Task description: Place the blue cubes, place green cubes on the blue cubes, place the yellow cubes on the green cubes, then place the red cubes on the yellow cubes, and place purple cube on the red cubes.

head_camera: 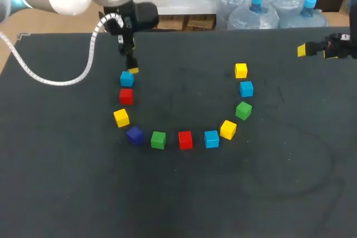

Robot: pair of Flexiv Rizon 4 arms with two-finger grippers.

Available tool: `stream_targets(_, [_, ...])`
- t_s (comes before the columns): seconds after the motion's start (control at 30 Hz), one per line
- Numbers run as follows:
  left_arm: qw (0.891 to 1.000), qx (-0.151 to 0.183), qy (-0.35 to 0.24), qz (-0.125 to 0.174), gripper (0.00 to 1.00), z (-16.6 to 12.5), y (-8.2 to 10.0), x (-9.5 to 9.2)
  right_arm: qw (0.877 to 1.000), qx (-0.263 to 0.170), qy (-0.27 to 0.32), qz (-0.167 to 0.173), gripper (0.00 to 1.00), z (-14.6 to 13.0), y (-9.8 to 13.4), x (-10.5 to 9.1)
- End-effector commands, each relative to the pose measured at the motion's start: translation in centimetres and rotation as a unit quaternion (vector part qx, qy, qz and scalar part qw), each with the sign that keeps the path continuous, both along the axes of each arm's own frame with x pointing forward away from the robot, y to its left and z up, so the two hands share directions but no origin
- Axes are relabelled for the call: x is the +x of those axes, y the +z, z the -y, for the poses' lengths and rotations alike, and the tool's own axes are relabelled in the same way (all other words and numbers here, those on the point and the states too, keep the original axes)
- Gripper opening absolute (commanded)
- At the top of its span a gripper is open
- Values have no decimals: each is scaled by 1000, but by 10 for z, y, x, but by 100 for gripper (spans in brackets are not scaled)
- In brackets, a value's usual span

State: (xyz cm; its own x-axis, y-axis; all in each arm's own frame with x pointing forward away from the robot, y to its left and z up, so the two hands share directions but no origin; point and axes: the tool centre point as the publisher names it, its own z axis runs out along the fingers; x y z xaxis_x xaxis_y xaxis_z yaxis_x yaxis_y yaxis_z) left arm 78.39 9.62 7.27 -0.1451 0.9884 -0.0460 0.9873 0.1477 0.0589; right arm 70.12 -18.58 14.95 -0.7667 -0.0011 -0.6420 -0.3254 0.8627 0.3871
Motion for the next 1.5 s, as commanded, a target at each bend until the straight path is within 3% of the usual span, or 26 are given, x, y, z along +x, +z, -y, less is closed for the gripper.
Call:
stream_targets(0.03, [999,18,2,-51,100,-8,-22,28,1000,-2,-2,0,100,-1,0,-1])
stream_targets(0.27, [997,29,8,-75,100,-24,-42,25,1000,-2,-2,0,100,-1,0,-1])
stream_targets(0.8, [997,26,-62,-35,100,-24,-42,45,1000,-2,-2,0,100,-1,0,-1])
stream_targets(1.2, [996,28,-61,-59,100,-30,-68,33,1000,-2,-2,0,100,-1,0,-1])
stream_targets(1.5, [996,28,-57,-61,100,-33,-73,36,1000,-2,-2,0,100,-1,0,-1])
